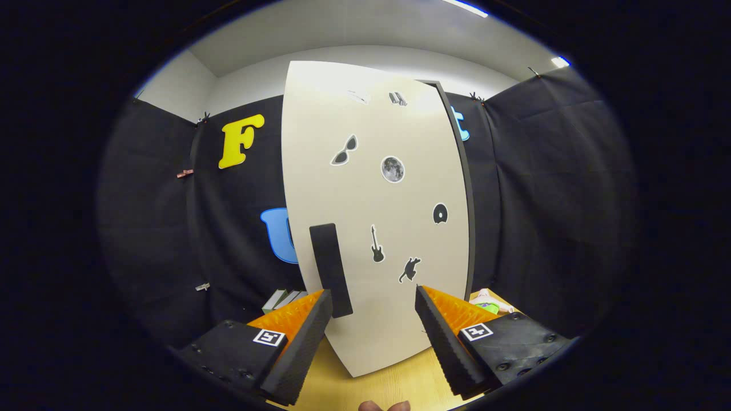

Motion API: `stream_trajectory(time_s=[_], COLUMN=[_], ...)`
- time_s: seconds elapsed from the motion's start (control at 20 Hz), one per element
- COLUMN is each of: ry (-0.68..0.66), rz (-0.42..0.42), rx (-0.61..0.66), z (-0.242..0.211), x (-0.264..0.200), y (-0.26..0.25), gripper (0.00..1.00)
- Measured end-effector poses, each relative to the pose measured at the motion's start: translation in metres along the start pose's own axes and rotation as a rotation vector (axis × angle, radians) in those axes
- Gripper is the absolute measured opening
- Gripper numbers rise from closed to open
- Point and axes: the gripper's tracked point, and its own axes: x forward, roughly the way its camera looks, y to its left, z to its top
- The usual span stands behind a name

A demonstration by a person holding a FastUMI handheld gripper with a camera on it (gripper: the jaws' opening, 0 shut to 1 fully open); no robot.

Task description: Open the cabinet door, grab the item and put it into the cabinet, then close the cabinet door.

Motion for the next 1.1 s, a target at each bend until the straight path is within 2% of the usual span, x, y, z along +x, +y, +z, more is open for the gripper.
stream_trajectory(time_s=[0.4, 0.7, 1.1], ry=[-0.086, -0.065, -0.091], rz=[-0.107, -0.061, -0.05], rx=[-0.06, -0.109, -0.153], z=[0.024, 0.019, 0.024], x=[0.025, 0.034, 0.031], y=[-0.023, -0.002, 0.005], gripper=[0.95, 0.96, 0.93])
